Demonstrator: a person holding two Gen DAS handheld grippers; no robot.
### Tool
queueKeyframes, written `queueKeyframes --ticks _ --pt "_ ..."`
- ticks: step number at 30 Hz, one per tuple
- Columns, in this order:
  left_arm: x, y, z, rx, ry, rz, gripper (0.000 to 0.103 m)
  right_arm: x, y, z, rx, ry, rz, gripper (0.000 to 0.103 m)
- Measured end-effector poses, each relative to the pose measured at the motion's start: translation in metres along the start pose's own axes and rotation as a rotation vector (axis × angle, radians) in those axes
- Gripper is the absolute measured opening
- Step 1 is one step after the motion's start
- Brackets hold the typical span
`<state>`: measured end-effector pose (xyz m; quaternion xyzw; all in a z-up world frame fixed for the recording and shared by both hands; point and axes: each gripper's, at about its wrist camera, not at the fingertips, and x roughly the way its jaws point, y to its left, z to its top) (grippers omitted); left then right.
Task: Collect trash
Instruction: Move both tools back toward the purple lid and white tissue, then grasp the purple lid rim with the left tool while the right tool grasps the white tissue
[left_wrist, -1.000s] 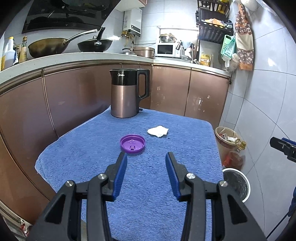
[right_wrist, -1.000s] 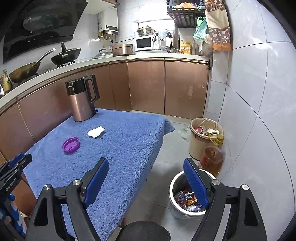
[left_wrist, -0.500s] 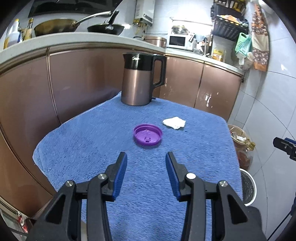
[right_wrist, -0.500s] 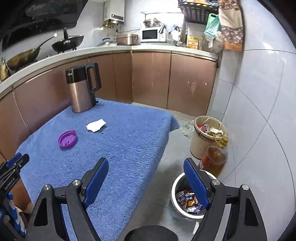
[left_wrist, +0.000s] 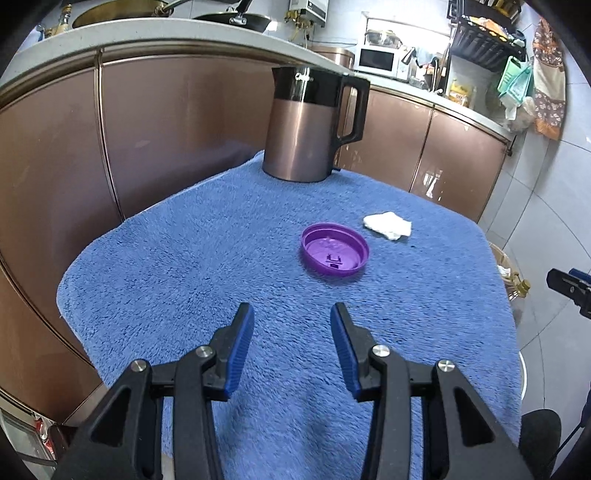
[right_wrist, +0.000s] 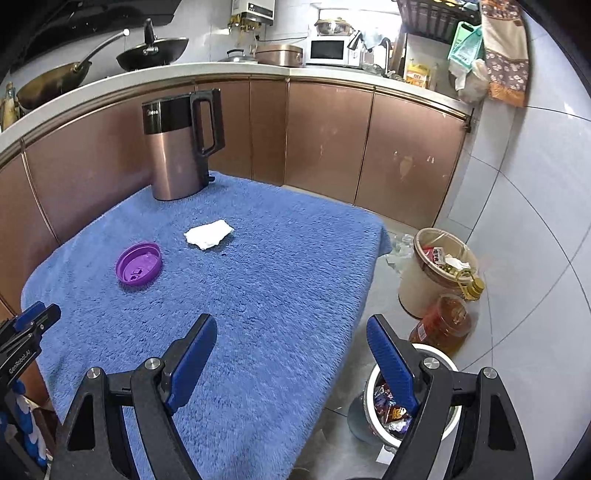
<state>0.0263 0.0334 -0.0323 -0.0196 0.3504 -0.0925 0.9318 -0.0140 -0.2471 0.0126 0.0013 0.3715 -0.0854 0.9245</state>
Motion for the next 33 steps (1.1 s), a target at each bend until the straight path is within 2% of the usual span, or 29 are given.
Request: queueKeyframes --ticks 14,22,27,33 --pt "0.071 0.004 0.022 0.029 0.080 0.027 0.041 0.090 0.037 0.039 -0.085 0.050 0.060 0.082" --pt "0.106 0.013 0.046 -0.022 0.097 -0.019 0.041 0.144 0.056 0.065 -0.099 0.087 0.145 0.082" --pt "0.130 0.006 0.065 -0.012 0.115 -0.060 0.041 0.178 0.065 0.083 -0.068 0.113 0.205 0.082" --pt "0.155 -0.001 0.073 -0.009 0.157 -0.084 0.041 0.213 0.071 0.098 -0.021 0.152 0.249 0.082"
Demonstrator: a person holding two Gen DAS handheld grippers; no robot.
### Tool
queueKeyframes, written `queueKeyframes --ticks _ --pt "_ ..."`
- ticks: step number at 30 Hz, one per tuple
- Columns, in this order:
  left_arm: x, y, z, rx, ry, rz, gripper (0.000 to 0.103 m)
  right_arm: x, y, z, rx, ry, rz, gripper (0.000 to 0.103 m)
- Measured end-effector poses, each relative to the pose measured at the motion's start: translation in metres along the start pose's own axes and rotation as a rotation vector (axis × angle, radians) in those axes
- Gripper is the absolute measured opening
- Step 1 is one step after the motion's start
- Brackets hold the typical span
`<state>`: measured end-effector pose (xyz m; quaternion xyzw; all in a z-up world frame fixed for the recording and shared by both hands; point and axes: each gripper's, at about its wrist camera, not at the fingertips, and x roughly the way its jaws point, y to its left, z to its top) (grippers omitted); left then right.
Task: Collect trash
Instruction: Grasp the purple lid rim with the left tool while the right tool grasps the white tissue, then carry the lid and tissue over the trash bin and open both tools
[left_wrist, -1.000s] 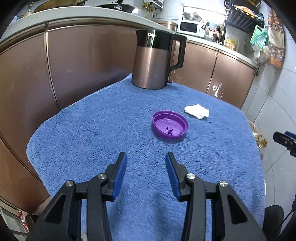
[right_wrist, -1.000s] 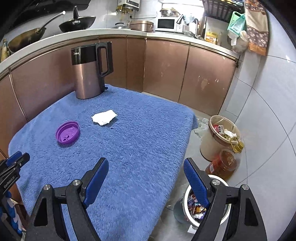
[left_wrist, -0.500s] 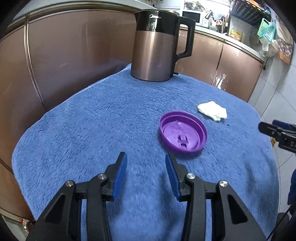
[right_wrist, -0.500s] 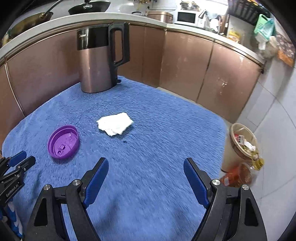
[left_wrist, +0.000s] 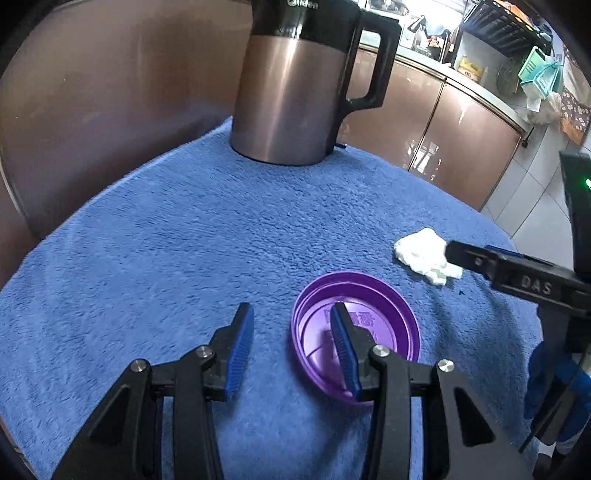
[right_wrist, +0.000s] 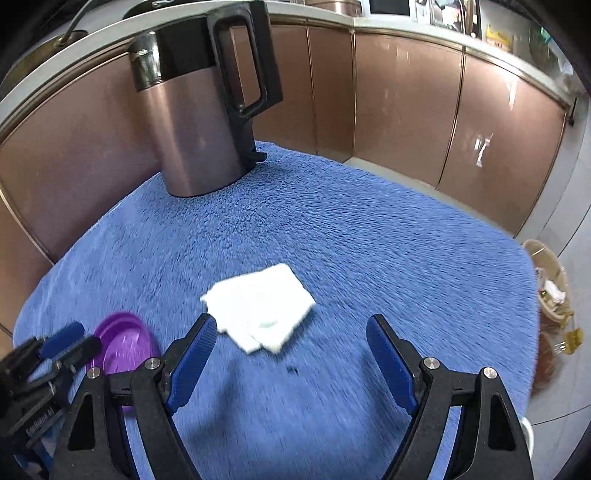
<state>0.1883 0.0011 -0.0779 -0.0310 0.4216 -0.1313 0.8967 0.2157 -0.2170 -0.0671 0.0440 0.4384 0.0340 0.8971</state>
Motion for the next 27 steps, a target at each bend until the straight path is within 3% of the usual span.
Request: queueKeyframes --ticks 9,11,13,15,17,20,23,27 --pt "0.010 -0.011 -0.002 0.051 0.025 0.023 0.040 0.037 0.012 0.009 -0.010 0.049 0.012 0.082" --pt "0.010 -0.014 -0.003 0.065 0.021 0.033 0.040 0.039 0.015 0.007 -0.022 0.056 0.011 0.070" --pt "0.010 -0.017 -0.004 0.078 0.018 0.037 0.038 0.040 0.020 0.005 -0.044 0.052 -0.014 0.066" --pt "0.011 -0.019 -0.004 0.089 0.017 0.038 0.032 0.041 0.023 0.004 -0.057 0.047 -0.023 0.059" --pt "0.010 -0.020 -0.004 0.098 0.013 0.039 0.027 0.040 0.023 0.004 -0.060 0.043 -0.017 0.042" --pt "0.009 -0.018 -0.003 0.092 0.009 0.049 0.020 0.037 0.021 0.003 -0.059 0.034 -0.014 0.030" --pt "0.007 -0.015 -0.003 0.080 0.004 0.054 0.007 0.031 0.018 0.000 -0.052 0.028 -0.001 0.016" --pt "-0.001 -0.018 -0.004 0.097 -0.029 0.074 0.005 0.013 0.014 -0.008 -0.046 0.006 0.005 0.013"
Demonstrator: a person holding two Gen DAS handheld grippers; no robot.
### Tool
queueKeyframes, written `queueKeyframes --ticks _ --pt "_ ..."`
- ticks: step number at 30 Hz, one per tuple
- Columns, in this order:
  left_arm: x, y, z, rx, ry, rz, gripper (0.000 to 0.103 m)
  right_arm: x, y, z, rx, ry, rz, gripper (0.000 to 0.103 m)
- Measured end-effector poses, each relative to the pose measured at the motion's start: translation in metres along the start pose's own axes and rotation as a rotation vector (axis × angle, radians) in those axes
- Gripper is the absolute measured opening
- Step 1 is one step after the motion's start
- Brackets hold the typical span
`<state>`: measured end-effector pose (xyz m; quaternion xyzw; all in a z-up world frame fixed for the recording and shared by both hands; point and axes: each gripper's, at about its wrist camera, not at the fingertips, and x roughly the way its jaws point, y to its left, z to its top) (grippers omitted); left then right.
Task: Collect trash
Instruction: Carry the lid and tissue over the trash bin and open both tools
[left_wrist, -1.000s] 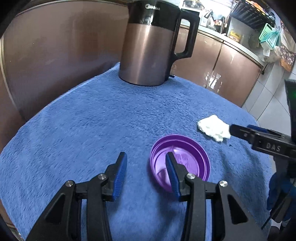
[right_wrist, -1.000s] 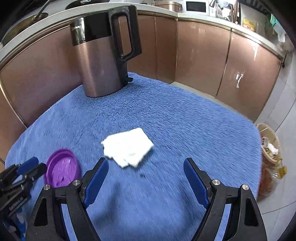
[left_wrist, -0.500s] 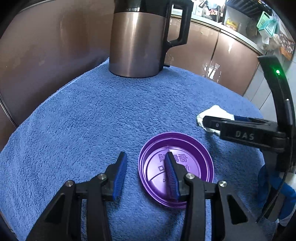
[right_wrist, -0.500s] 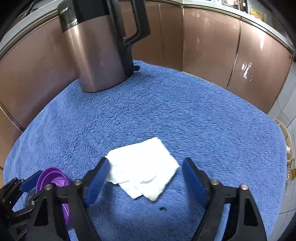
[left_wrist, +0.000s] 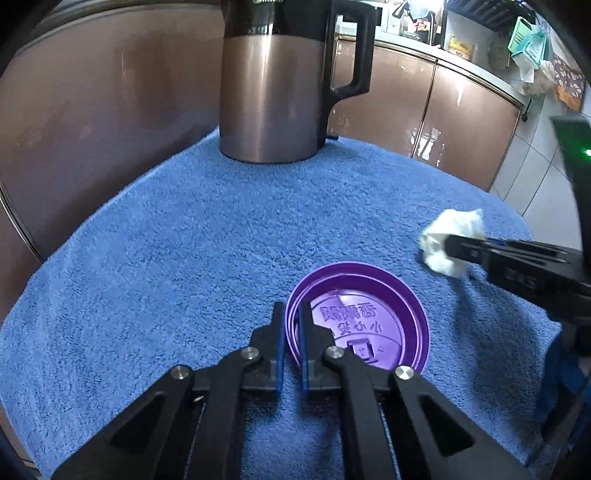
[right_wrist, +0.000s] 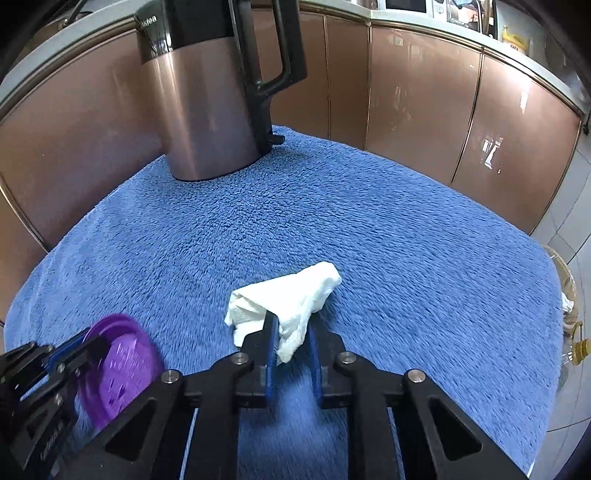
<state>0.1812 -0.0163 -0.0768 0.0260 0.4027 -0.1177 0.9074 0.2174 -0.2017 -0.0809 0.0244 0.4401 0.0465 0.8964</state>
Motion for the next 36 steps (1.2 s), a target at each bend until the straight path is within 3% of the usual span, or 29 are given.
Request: queueKeyframes --ticks 3,10,16,30,36 --pt "-0.014 -0.003 -0.002 0.003 -0.048 0.026 0.005 -0.021 -0.005 -0.008 0.009 -0.027 0.000 0.012" --pt "-0.053 -0.022 -0.007 0.011 -0.126 0.011 0.004 -0.085 -0.020 -0.044 0.013 -0.088 -0.047 0.012" --pt "-0.087 -0.045 -0.010 0.035 -0.182 -0.014 0.004 -0.128 -0.058 -0.079 0.113 -0.117 -0.113 0.012" --pt "-0.149 -0.116 -0.025 0.125 -0.241 -0.065 0.004 -0.222 -0.148 -0.157 0.323 -0.188 -0.213 0.012" --pt "-0.167 -0.162 -0.033 0.213 -0.253 -0.069 0.004 -0.249 -0.179 -0.188 0.366 -0.212 -0.266 0.012"
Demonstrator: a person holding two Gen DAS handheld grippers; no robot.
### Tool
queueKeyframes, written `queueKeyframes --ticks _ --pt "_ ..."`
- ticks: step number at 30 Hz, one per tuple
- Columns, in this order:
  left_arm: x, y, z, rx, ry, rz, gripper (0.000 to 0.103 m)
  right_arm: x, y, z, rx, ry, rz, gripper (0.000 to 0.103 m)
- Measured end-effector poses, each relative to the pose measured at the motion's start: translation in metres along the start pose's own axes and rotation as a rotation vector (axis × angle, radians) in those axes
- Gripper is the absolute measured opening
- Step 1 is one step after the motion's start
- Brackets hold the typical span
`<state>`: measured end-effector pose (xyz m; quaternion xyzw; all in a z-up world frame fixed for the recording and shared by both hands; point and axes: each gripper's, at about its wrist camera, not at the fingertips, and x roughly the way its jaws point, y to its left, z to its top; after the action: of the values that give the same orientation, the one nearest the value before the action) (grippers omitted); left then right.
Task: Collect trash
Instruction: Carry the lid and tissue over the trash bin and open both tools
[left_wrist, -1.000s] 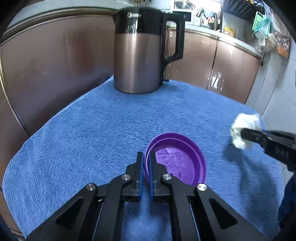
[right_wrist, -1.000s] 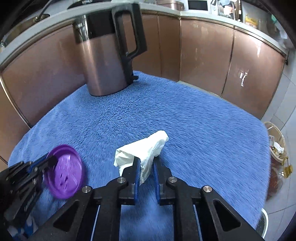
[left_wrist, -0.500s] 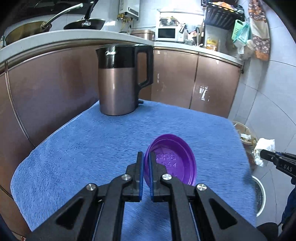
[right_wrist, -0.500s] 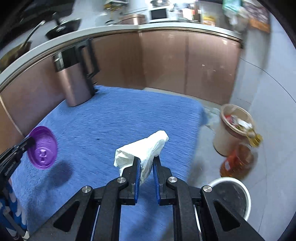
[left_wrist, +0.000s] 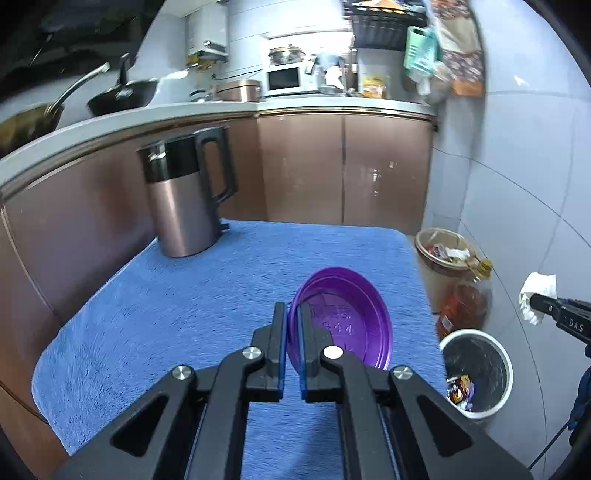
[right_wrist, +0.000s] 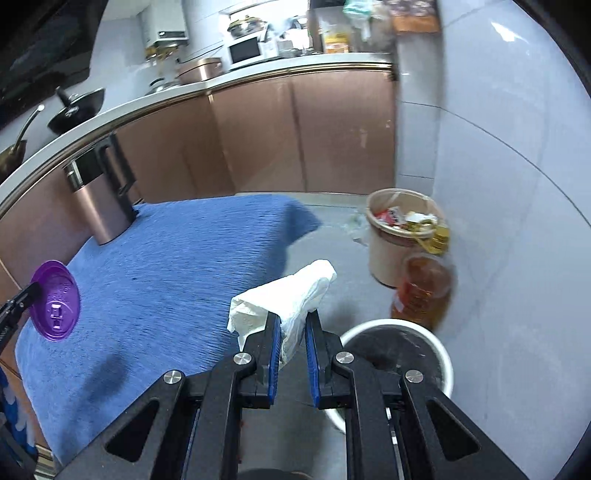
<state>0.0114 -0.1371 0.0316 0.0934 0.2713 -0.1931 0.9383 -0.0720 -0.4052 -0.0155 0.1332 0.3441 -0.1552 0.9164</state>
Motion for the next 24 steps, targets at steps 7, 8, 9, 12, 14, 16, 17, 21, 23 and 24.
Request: queueKeyframes --ticks 7,8,9,12,14,16,17,21,23,24 --pt "0.000 -0.066 0.006 0.111 0.013 -0.051 0.004 0.001 -0.048 -0.024 0.056 0.011 -0.046 0.013" --pt "0.001 -0.074 0.007 0.122 0.017 -0.061 0.004 0.001 -0.054 -0.027 0.065 0.015 -0.049 0.013" --pt "0.004 -0.086 0.008 0.139 0.024 -0.077 0.004 0.003 -0.061 -0.031 0.078 0.021 -0.052 0.013" --pt "0.012 -0.113 0.007 0.176 0.041 -0.109 0.004 0.005 -0.078 -0.040 0.109 0.034 -0.051 0.013" --pt "0.019 -0.133 0.006 0.200 0.063 -0.141 0.004 0.007 -0.086 -0.044 0.128 0.043 -0.050 0.013" --pt "0.026 -0.151 0.004 0.225 0.085 -0.172 0.004 0.011 -0.097 -0.049 0.151 0.057 -0.047 0.014" --pt "0.030 -0.160 0.004 0.241 0.096 -0.184 0.004 0.014 -0.100 -0.051 0.159 0.065 -0.047 0.014" --pt "0.050 -0.194 0.002 0.295 0.134 -0.213 0.004 0.027 -0.115 -0.059 0.197 0.102 -0.042 0.015" --pt "0.062 -0.211 0.000 0.320 0.156 -0.228 0.005 0.035 -0.121 -0.062 0.212 0.119 -0.040 0.015" --pt "0.069 -0.222 0.000 0.334 0.167 -0.235 0.005 0.039 -0.125 -0.063 0.219 0.129 -0.039 0.015"
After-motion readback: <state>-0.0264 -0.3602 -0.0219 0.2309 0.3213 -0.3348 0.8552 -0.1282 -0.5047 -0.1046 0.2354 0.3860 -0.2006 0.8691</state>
